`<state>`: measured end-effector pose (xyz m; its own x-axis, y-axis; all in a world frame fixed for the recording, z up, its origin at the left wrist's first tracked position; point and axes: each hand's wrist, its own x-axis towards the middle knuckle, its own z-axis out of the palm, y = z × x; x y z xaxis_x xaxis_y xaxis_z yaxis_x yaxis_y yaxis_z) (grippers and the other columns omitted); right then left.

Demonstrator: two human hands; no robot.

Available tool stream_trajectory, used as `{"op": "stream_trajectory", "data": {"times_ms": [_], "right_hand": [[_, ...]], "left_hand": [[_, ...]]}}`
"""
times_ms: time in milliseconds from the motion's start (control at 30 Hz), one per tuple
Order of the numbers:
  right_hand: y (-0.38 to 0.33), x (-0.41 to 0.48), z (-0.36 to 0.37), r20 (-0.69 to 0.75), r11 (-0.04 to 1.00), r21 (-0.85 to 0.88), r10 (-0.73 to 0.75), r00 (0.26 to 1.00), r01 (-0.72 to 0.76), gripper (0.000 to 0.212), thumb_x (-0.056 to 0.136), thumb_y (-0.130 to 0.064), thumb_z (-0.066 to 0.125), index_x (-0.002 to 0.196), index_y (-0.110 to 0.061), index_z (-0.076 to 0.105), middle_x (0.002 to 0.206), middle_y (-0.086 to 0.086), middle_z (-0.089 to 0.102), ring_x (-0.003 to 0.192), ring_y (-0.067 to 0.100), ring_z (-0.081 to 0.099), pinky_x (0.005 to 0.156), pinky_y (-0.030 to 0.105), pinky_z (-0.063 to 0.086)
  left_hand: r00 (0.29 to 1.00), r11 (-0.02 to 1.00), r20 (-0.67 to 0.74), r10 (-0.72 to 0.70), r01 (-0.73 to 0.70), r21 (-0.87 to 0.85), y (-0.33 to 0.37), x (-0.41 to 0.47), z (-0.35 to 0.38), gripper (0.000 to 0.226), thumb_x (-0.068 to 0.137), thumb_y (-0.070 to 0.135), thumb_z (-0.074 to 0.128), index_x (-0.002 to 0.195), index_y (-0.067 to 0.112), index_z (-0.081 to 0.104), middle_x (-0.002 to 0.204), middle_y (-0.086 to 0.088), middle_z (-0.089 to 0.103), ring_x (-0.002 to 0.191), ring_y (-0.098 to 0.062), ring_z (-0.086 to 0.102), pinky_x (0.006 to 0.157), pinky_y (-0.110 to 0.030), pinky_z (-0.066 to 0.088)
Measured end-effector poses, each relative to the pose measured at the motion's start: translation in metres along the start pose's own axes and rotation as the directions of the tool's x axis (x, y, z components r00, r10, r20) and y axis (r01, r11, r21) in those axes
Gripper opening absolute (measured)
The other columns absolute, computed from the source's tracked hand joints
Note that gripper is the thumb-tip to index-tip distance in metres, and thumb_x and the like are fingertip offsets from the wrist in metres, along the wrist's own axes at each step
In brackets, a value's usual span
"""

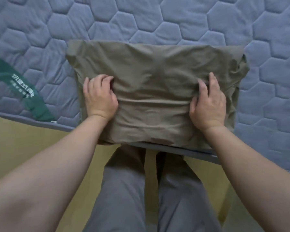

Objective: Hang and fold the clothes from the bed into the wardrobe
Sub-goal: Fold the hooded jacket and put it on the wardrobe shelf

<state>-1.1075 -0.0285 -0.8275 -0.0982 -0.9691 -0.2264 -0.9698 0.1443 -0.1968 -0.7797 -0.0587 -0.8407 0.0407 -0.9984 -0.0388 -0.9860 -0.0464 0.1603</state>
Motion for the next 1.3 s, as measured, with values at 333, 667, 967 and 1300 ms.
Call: {"op": "stream_trajectory", "data": {"times_ms": [333,667,967,1300], "right_hand": [[0.0,0.183,-0.064,0.513,0.974,-0.213,0.047,0.857,0.074,0.05,0.075,-0.016,0.072,0.122,-0.012,0.055,0.116,0.02,0.061,0.108,0.039,0.059,0.085,0.04,0.05],[-0.005,0.206,-0.074,0.775,0.938,-0.312,0.159,0.612,0.152,0.045,0.069,-0.029,0.088,0.1,-0.001,0.072,0.083,0.019,0.072,0.053,0.032,0.071,0.05,0.04,0.061],[-0.022,0.242,-0.167,0.351,0.928,-0.34,-0.027,0.936,0.154,0.013,0.086,-0.013,0.068,0.098,-0.01,0.068,0.085,0.016,0.057,0.081,0.037,0.057,0.068,0.04,0.05],[-0.007,0.067,-0.143,0.278,0.807,-0.562,-0.023,0.96,0.181,0.023,0.086,-0.008,0.05,0.092,-0.015,0.071,0.098,0.016,0.064,0.098,0.037,0.066,0.115,0.071,0.01]], "left_hand": [[0.86,0.968,0.508,0.05,-0.168,0.188,0.0,0.155,-0.041,0.06,0.072,0.016,0.069,0.13,0.016,0.052,0.123,-0.02,0.059,0.118,-0.041,0.053,0.101,-0.045,0.044],[0.568,0.872,0.819,0.083,-0.439,0.216,0.017,0.197,-0.06,0.026,0.08,0.008,0.065,0.105,0.002,0.07,0.106,-0.024,0.067,0.101,-0.039,0.066,0.073,-0.031,0.046],[0.881,0.901,0.443,0.168,-0.32,0.294,0.028,0.246,-0.117,0.03,0.086,0.003,0.06,0.115,-0.002,0.067,0.114,-0.028,0.056,0.107,-0.05,0.06,0.088,-0.054,0.052],[0.835,0.827,0.23,0.5,-0.539,0.159,-0.023,0.065,-0.108,0.023,0.069,0.006,0.063,0.087,0.012,0.051,0.08,-0.016,0.054,0.074,-0.037,0.053,0.055,-0.041,0.035]]}}
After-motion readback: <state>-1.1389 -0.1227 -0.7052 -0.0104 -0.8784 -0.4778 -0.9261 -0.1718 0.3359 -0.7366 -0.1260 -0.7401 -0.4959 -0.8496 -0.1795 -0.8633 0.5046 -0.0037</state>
